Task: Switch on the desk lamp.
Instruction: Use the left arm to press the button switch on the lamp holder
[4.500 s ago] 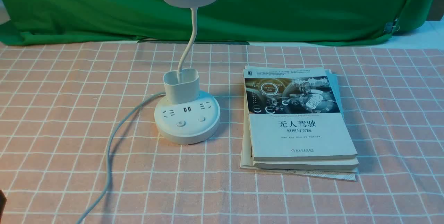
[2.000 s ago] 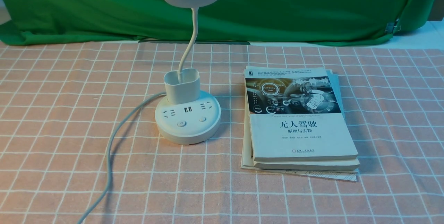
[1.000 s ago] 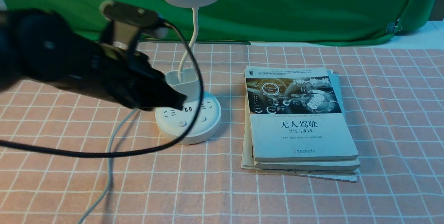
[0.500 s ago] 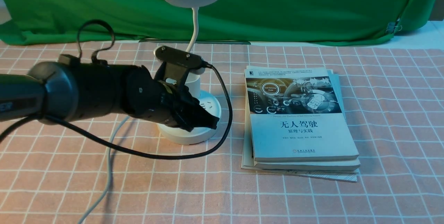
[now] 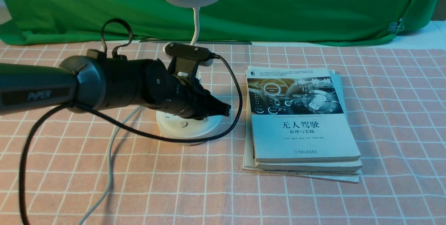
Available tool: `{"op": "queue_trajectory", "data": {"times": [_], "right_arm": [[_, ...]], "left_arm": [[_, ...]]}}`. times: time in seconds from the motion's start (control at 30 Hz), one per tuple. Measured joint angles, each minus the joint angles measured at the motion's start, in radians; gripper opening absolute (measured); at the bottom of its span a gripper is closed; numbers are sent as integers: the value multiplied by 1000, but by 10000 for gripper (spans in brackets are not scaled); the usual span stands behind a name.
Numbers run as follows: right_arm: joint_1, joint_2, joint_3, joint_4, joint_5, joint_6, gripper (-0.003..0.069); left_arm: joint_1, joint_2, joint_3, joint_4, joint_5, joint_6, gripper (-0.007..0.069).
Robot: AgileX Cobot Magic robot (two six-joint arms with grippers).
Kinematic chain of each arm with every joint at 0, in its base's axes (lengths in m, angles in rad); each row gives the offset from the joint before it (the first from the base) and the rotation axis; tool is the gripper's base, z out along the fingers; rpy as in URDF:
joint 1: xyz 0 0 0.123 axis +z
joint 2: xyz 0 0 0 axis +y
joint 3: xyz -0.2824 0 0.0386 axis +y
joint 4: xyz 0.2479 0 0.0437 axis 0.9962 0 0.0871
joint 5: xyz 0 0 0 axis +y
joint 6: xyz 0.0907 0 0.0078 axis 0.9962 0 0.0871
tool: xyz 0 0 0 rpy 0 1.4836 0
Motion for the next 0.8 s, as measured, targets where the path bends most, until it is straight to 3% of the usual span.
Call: {"op": "queue_trajectory", "data": {"times": [0.8], "right_arm": [[0,0,0,0,0,0,241]], "left_arm": [[0,21,-69,182,149,-115,21]]}}
